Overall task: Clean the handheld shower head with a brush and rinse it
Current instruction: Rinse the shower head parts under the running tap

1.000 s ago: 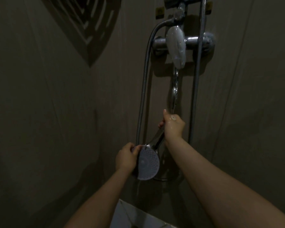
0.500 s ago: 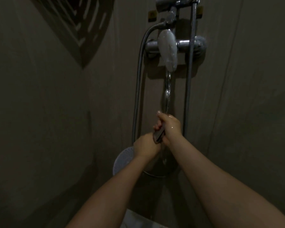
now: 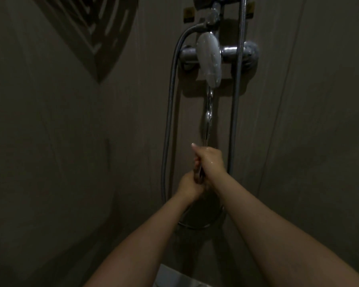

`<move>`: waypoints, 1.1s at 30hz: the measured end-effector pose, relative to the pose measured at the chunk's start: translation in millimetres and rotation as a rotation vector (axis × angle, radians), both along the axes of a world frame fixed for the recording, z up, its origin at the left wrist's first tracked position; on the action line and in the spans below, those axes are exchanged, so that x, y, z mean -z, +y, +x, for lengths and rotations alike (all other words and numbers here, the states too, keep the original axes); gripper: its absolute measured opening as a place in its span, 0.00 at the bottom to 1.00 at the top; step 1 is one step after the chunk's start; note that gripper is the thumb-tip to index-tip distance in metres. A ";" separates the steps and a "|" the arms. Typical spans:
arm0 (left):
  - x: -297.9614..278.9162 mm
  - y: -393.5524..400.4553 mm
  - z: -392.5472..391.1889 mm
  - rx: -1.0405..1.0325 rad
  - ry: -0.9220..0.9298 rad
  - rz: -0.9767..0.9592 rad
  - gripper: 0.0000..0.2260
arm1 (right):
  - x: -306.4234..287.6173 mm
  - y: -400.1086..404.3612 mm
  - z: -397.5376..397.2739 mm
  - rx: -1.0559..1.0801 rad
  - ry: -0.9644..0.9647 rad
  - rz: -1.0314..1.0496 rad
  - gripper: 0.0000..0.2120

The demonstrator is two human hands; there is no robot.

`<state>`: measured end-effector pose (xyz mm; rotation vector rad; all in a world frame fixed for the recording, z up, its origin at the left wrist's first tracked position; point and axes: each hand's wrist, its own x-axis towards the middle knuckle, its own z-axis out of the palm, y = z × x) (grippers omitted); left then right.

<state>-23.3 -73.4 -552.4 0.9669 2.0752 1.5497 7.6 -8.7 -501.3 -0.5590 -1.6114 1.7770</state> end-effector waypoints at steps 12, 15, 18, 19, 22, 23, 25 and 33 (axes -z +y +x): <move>9.1 -2.1 -10.3 -0.154 0.300 -0.241 0.12 | 17.7 9.2 -6.8 0.039 0.071 -0.166 0.12; 11.0 -2.5 -8.6 -0.274 0.549 -0.307 0.14 | 5.8 6.8 -8.8 0.276 0.114 -0.161 0.15; 21.8 -11.4 -11.1 -0.363 0.780 -0.363 0.14 | 5.4 13.1 -5.9 0.489 0.157 -0.301 0.14; 28.0 -13.9 -14.4 -0.381 0.771 -0.382 0.18 | 8.2 16.9 -4.2 0.542 0.179 -0.362 0.15; 35.4 -17.2 -18.9 -0.390 0.471 -0.275 0.37 | 18.8 25.8 -0.9 0.629 0.187 -0.486 0.14; 36.8 -16.4 -19.4 -0.386 0.358 -0.219 0.42 | 20.9 26.0 0.4 0.654 0.194 -0.511 0.15; 39.2 -16.7 -20.6 -0.410 0.123 -0.114 0.47 | 23.4 27.5 2.6 0.702 0.220 -0.550 0.16; 49.0 -20.6 -36.2 -0.338 -1.052 0.542 0.36 | 30.1 32.5 26.2 0.581 0.341 -0.866 0.11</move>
